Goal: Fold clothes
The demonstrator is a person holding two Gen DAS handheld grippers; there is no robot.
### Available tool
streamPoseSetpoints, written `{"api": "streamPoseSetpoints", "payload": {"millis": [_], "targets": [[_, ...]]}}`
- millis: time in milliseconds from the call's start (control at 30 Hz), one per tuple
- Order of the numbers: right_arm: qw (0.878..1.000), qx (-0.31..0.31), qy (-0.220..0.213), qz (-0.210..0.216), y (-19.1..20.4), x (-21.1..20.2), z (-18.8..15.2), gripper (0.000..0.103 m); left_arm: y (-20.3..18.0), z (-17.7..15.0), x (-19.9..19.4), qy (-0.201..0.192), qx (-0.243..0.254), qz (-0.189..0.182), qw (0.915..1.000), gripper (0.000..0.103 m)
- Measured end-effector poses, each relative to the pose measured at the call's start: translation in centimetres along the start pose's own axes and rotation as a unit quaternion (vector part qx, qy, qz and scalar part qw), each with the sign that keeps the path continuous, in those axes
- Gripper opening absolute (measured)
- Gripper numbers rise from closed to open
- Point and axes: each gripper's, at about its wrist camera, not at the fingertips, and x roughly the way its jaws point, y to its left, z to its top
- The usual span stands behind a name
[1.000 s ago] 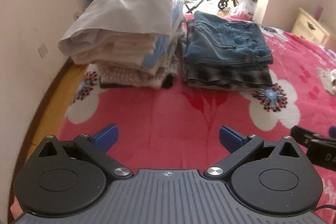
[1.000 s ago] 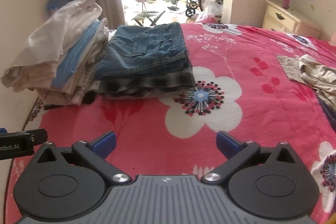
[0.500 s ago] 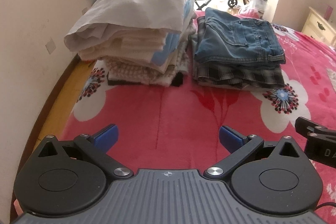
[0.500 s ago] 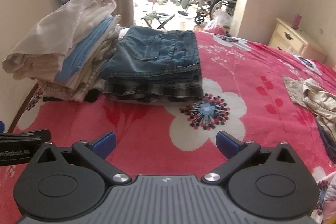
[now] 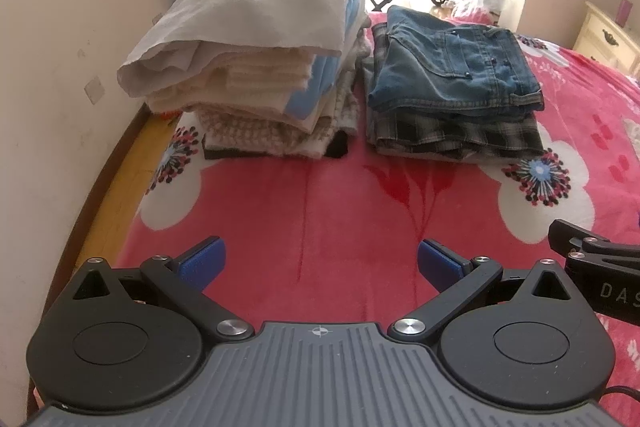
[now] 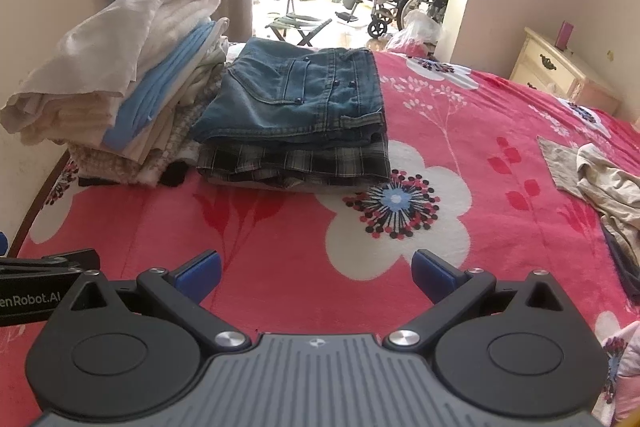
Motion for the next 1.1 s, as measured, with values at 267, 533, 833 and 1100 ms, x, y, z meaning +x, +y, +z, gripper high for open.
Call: {"api": "streamPoseSetpoints", "payload": {"millis": [267,533,833,1100], "targets": [[1.000,0.003,0.004,-0.002,-0.12,0.34,-0.01,0.103,-0.08,-0.12,0.36,0.005,0.002,-0.001,1.0000,0.103],[1.000,0.006,0.007,-0.003,-0.03,0.49,0.01,0.103,-0.08,-0.08,0.50,0.005,0.002,-0.005,1.0000,0.103],[1.000,0.004,0.010,-0.007,-0.05,0.42,0.13,0.103,-0.05,0.12,0.38,0.003,0.001,-0.005,1.0000,0.103],[1.000,0.008,0.014,-0.010,-0.16,0.54,0.15,0.103,0.04,0.44,0.18,-0.001,0.001,-0.003,1.0000,0.103]]}}
